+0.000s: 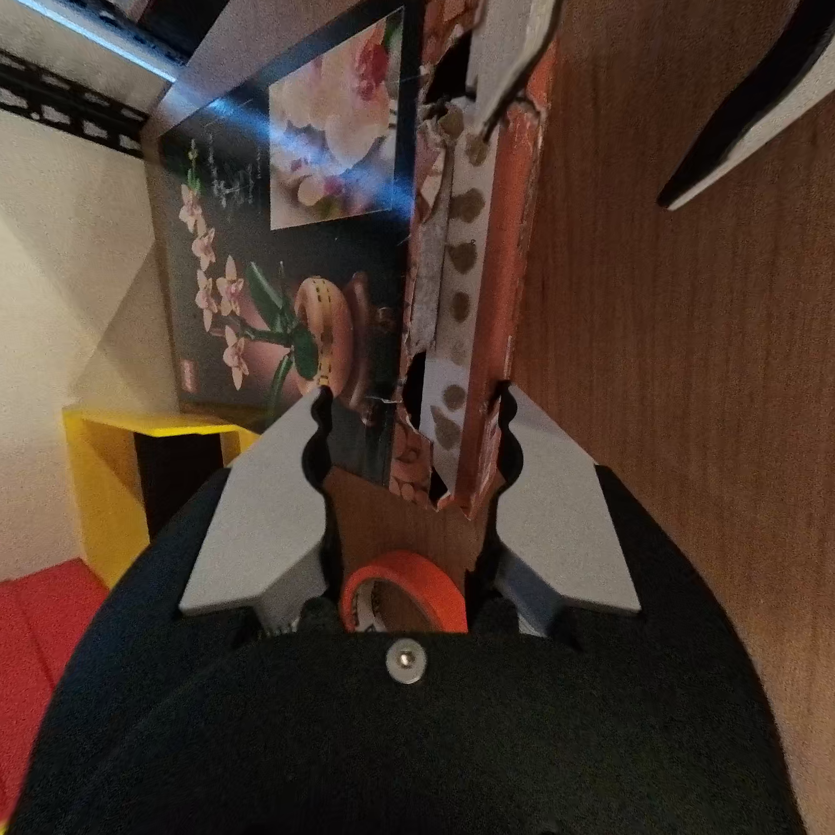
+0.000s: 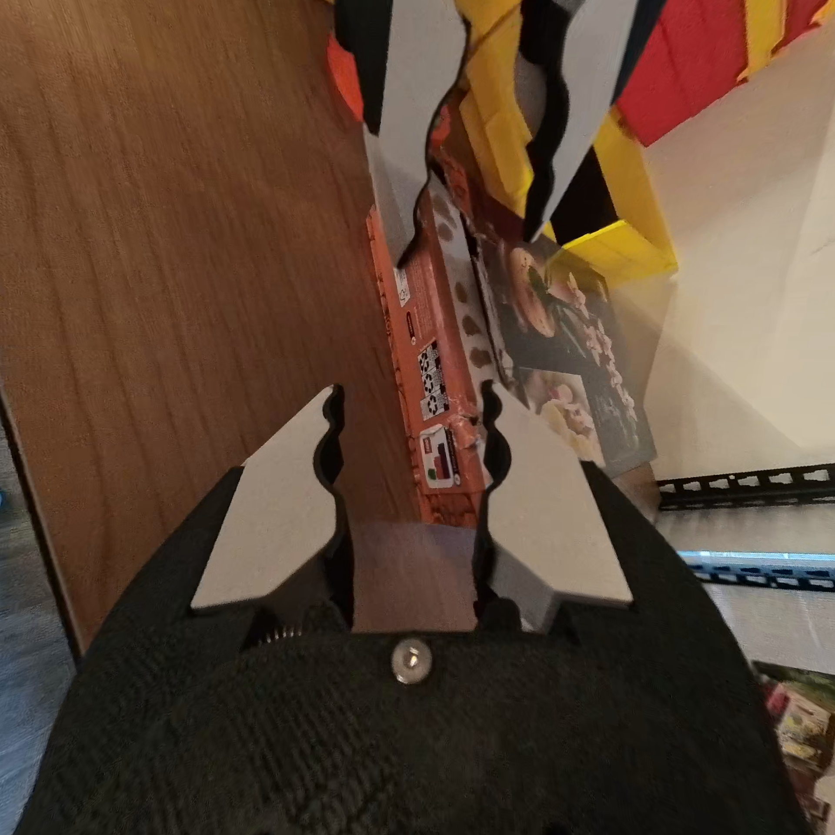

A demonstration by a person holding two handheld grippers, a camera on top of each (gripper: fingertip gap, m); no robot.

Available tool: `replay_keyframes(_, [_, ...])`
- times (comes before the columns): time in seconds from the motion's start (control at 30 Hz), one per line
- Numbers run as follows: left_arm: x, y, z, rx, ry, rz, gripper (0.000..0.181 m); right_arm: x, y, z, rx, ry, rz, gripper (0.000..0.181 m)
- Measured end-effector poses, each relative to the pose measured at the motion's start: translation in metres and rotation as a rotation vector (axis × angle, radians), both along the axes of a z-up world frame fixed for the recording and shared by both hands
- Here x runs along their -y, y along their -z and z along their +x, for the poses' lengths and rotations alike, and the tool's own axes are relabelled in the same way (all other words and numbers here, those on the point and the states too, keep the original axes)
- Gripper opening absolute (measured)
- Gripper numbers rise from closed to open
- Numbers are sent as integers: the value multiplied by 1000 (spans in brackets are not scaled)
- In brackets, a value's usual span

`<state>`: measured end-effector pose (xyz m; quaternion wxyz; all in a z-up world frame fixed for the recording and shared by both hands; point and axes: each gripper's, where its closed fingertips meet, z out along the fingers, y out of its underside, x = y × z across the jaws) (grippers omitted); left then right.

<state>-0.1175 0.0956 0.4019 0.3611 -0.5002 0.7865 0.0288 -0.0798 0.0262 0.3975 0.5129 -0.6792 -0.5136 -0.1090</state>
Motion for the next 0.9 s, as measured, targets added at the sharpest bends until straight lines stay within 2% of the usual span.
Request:
replay_keyframes(0.13, [0,7,3,-29,48,-72,65,-8,8,3,48,57,3,63])
replay_keyframes(0.27, [-7,9,6,-33,62,-102,68,-12,2,6,35,80,-19,62])
replay_keyframes(0.4, [-13,9,7,-41,74,-81,63,-17,-27,27,-58,105,54,63])
replay_keyframes(0.43, [-13,10,7,-37,75,-85,63,-19,-32,34,-117,120,32,70])
replay_keyframes(0.5, [-13,10,7,-33,80,-87,63,-23,-22,41,-203,143,-100,88])
replay_keyframes(0.57, [-13,10,7,-38,78,-89,63,-31,-5,46,-168,146,-145,85])
replay_keyframes(0.67, [-13,10,8,-42,70,-83,63,-45,6,53,-111,155,-114,80])
replay_keyframes(0.7, [-13,10,9,-36,63,-87,62,-47,2,55,-115,155,-91,68])
replay_keyframes(0.77, [-14,10,9,-22,53,-96,61,-46,-1,55,-181,147,-142,63])
replay_keyframes(0.9, [-14,10,9,13,39,-92,59,-46,-2,55,-205,135,-161,60])
